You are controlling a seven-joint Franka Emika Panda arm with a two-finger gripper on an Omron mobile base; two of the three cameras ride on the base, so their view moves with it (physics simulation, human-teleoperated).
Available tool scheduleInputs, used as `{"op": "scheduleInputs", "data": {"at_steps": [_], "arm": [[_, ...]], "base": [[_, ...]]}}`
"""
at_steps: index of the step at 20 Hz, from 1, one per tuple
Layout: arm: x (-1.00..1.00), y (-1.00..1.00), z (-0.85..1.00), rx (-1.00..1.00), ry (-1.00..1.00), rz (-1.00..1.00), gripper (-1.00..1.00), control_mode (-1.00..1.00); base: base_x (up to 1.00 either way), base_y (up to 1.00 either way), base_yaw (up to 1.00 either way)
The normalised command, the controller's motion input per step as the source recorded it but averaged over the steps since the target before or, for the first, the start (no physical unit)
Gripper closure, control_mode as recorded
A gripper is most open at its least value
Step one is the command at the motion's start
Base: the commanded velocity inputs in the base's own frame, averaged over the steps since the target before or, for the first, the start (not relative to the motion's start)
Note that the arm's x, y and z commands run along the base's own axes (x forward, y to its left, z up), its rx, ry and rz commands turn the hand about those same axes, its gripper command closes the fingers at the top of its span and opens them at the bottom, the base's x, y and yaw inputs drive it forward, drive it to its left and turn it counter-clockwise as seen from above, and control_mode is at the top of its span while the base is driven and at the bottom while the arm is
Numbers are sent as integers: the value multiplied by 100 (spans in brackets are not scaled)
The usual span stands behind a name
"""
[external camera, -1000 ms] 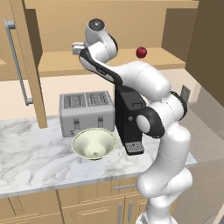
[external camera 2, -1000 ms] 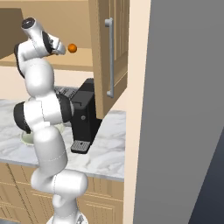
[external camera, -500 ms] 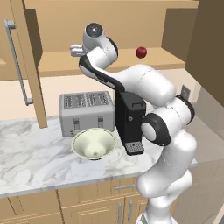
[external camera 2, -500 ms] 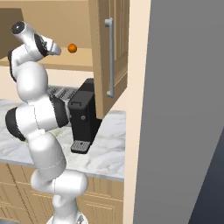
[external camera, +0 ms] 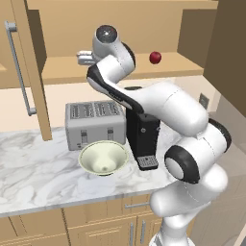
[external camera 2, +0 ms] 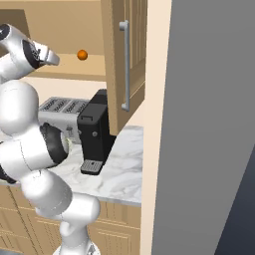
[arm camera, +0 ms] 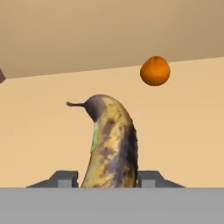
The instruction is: Open the cabinet. Pick the banana and apple from the cabinet and place them into the bowl. Then close the cabinet.
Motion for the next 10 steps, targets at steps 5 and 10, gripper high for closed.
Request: {"op": "scheduleInputs", "data": {"at_steps": [5, 10], "arm": [[-97, -17, 1, 0, 4, 2, 100, -100], [-93, -33, -1, 0, 1, 8, 100, -100]], "base": [[0, 0, 0], [0, 0, 0]]}}
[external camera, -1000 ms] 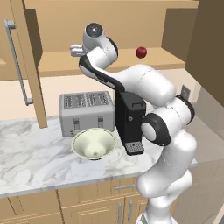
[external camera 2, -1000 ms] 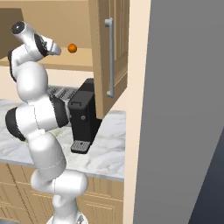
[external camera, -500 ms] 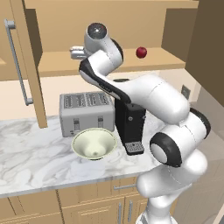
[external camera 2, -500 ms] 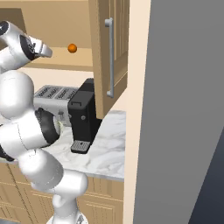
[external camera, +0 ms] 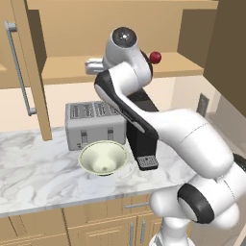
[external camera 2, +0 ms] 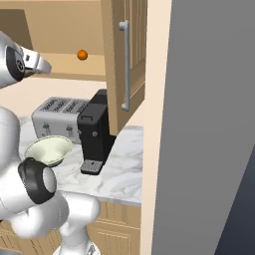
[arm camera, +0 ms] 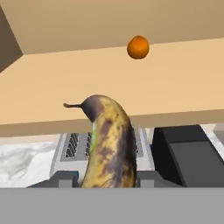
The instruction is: Open the cabinet. Pick the banana and apple from the cabinet and place them into the bowl. Then close the cabinet.
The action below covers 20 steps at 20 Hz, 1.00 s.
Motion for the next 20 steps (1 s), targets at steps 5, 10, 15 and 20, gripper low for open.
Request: {"op": "scheduleInputs", "data": {"at_steps": [5, 10, 15, 20], "arm": [[-78, -24, -7, 0, 1, 17, 100, -100], [-41, -6, -25, 0, 9, 28, 100, -100], [-16, -2, -19, 0, 17, 22, 100, -100], [0, 0, -18, -1, 20, 17, 100, -100]], "base": [[0, 0, 0], [0, 0, 0], [0, 0, 0], [0, 0, 0]]}}
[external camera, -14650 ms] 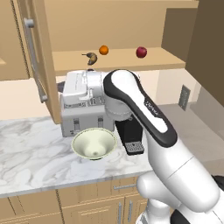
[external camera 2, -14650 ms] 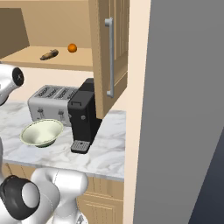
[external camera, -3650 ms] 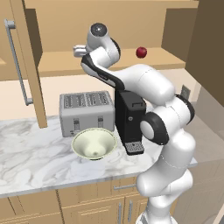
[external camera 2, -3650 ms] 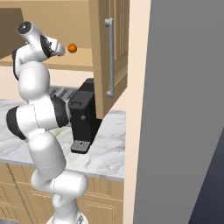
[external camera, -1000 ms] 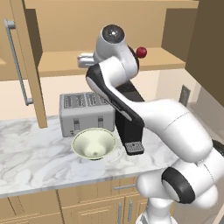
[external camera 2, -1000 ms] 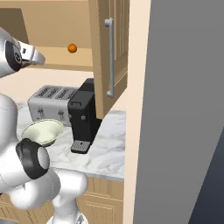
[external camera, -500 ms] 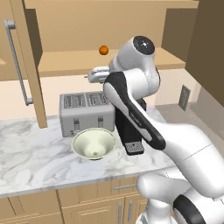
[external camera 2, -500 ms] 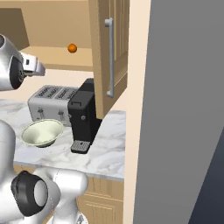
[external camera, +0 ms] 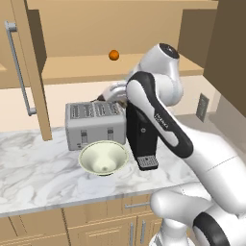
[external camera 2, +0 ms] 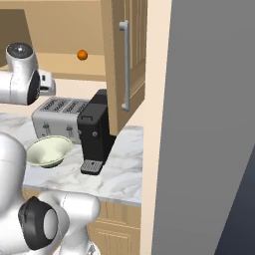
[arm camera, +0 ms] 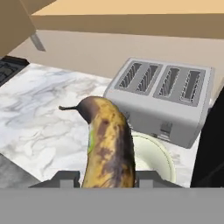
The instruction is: Open the cabinet. Pick the banana and apple from the cabinet and place them into the bowl. Then close the cabinet.
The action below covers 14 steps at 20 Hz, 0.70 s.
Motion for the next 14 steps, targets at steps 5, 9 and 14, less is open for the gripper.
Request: {"op": "scheduleInputs", "data": {"at_steps": [5, 9, 14], "arm": [[0, 12, -33, -12, 19, 10, 100, -100], [0, 23, -43, -18, 13, 7, 100, -100], [0, 27, -41, -19, 7, 3, 100, -100]], "base": [[0, 0, 0], [0, 0, 0], [0, 0, 0]]}}
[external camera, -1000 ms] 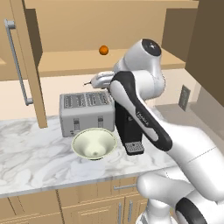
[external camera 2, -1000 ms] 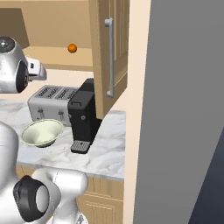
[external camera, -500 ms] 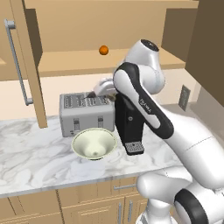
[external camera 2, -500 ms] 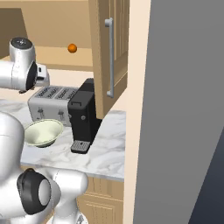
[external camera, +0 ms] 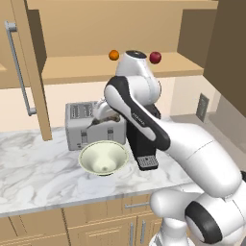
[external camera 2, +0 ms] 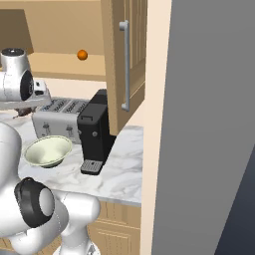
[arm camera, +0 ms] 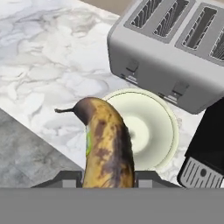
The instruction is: Open the cabinet. Pick the banana and apple from the cabinet and place them into the bowl. Then close the cabinet.
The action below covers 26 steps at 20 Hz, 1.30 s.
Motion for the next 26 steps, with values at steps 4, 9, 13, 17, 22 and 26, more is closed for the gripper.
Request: {"op": "scheduleInputs", "data": {"at_steps": [4, 9, 13, 17, 22, 26], "arm": [[0, 15, -34, -13, 3, 3, 100, -100], [0, 0, -23, -3, 1, 2, 100, -100], [0, 0, -24, 0, 1, 1, 100, -100], [3, 0, -34, -1, 0, 1, 100, -100], [11, 0, -38, 0, 0, 1, 100, -100], [9, 0, -31, 0, 0, 0, 100, -100]], "base": [[0, 0, 0], [0, 0, 0], [0, 0, 0], [0, 0, 0], [0, 0, 0], [0, 0, 0]]}}
